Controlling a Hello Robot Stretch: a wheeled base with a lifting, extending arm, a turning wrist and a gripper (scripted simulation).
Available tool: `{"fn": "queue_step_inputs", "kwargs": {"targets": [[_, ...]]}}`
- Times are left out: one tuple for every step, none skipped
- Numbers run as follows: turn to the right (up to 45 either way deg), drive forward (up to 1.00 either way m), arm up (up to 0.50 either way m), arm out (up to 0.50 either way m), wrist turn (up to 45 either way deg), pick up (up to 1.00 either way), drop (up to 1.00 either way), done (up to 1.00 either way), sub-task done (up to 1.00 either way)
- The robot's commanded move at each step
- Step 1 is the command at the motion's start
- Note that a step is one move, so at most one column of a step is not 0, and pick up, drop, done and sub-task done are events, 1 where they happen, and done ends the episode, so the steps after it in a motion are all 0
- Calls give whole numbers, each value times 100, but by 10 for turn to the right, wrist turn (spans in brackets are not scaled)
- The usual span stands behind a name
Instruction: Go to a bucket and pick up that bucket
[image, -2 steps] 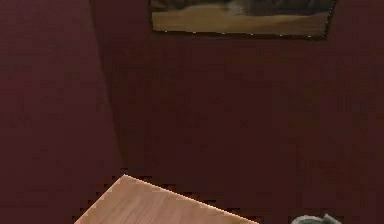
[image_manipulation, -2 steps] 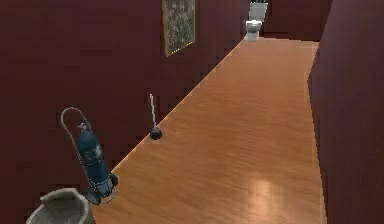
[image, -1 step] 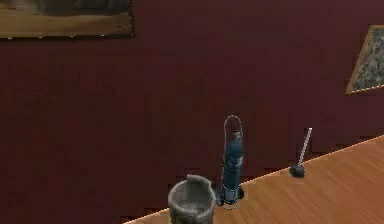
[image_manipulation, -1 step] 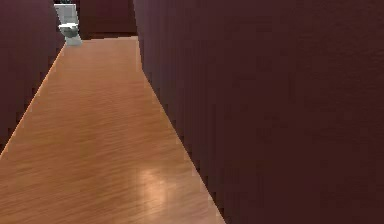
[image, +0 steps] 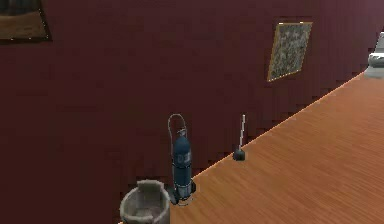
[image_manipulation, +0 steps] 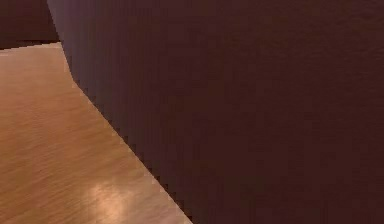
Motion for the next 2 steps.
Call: {"fn": "queue_step_inputs", "kwargs": {"targets": [[0, 45, 0, 0, 0, 0, 0, 0, 0], [-450, 0, 0, 0, 0, 0, 0, 0, 0]]}}
